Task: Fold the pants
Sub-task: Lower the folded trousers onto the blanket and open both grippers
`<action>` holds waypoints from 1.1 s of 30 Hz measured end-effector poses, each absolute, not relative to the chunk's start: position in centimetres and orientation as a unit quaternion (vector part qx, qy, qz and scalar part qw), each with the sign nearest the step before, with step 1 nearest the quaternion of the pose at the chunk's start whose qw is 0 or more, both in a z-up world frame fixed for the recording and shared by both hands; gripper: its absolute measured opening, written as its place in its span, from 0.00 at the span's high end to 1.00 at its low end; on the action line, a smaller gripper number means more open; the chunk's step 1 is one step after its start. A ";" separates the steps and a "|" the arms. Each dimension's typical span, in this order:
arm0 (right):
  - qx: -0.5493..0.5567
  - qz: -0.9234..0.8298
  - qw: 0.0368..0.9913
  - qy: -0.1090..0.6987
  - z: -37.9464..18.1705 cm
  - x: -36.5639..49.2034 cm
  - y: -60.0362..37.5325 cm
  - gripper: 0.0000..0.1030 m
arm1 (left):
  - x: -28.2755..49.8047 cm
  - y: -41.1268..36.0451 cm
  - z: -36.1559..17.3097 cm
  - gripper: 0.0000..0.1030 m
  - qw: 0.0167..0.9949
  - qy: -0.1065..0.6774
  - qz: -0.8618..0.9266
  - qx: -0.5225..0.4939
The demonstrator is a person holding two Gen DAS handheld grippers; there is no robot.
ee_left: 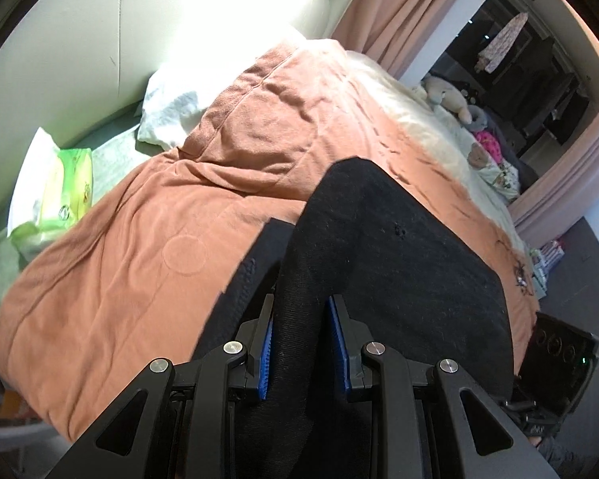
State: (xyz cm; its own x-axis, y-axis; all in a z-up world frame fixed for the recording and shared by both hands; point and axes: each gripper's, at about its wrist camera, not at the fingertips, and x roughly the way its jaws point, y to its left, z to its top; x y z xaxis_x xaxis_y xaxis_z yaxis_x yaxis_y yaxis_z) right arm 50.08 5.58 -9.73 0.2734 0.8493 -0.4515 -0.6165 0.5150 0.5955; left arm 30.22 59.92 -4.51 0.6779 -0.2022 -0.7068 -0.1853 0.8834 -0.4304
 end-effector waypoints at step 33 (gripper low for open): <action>0.014 0.455 0.815 0.358 -7.2 48.5 3.0 0.66 | 25.9 54.8 -9.2 0.68 0.882 0.371 0.136 -0.256</action>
State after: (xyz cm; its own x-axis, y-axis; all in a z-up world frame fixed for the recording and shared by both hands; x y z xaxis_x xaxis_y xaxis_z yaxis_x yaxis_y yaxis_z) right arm 48.49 2.99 -7.21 0.3301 0.7517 -0.5710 -0.7321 0.5858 0.3478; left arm 25.92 54.79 -9.20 0.6881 0.0503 -0.7238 -0.4300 0.8318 -0.3510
